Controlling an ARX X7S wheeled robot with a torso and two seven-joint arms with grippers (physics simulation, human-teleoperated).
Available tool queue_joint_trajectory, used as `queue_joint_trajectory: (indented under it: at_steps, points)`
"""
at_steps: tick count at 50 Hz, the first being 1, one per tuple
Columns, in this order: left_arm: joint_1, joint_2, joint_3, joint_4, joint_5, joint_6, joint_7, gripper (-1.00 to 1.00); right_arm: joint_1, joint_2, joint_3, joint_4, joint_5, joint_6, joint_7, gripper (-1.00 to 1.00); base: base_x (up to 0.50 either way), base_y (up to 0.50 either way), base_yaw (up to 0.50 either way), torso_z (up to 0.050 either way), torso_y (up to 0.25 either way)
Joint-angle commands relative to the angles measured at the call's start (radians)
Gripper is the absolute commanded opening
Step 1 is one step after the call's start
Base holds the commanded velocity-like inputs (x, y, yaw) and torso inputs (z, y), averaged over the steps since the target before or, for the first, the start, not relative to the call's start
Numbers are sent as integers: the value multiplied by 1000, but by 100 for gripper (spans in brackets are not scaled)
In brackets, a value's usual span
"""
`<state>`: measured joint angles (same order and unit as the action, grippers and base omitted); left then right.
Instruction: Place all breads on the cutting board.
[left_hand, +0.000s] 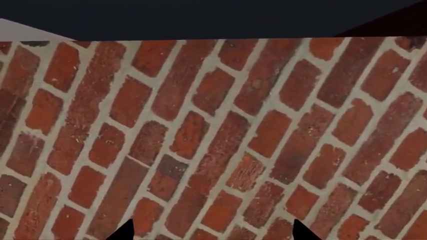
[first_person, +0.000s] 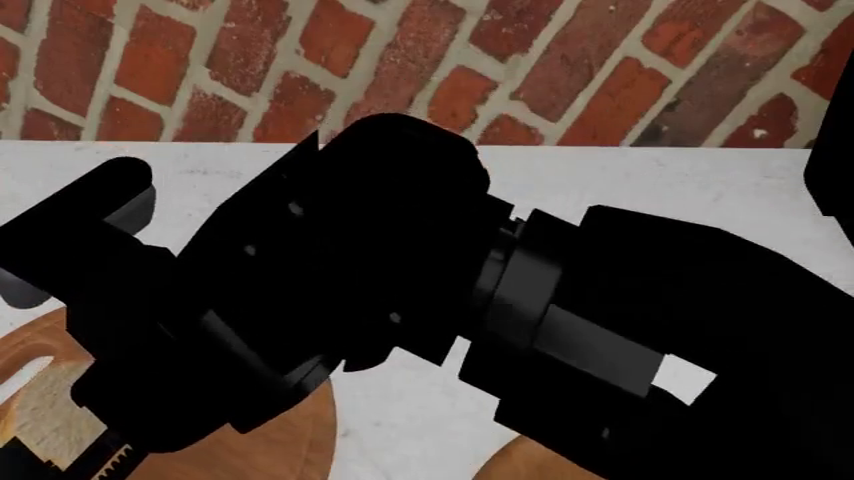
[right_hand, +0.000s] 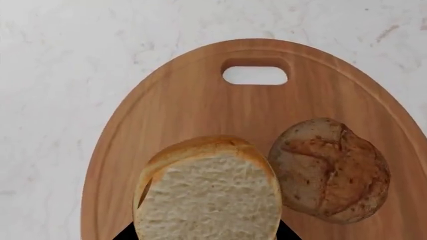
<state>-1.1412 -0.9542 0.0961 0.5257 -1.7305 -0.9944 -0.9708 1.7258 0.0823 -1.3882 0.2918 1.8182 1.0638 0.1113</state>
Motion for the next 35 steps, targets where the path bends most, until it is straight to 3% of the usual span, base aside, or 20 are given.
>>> queue_joint_trajectory:
  at_steps: [1,11,35]
  points:
    - [17,8,-27,-7,31,9,27,100,5,-45,7,24,-92,-9,-90,100,0,0,0,0,0]
    - [13,2,-31,-2,13,14,16,100,23,-31,11,-30,-53,9,-33,100,0,0,0,0,0]
    - [-9,-13,-34,9,-30,20,-4,100,146,135,68,-370,329,13,408,100,0,0,0,0,0]
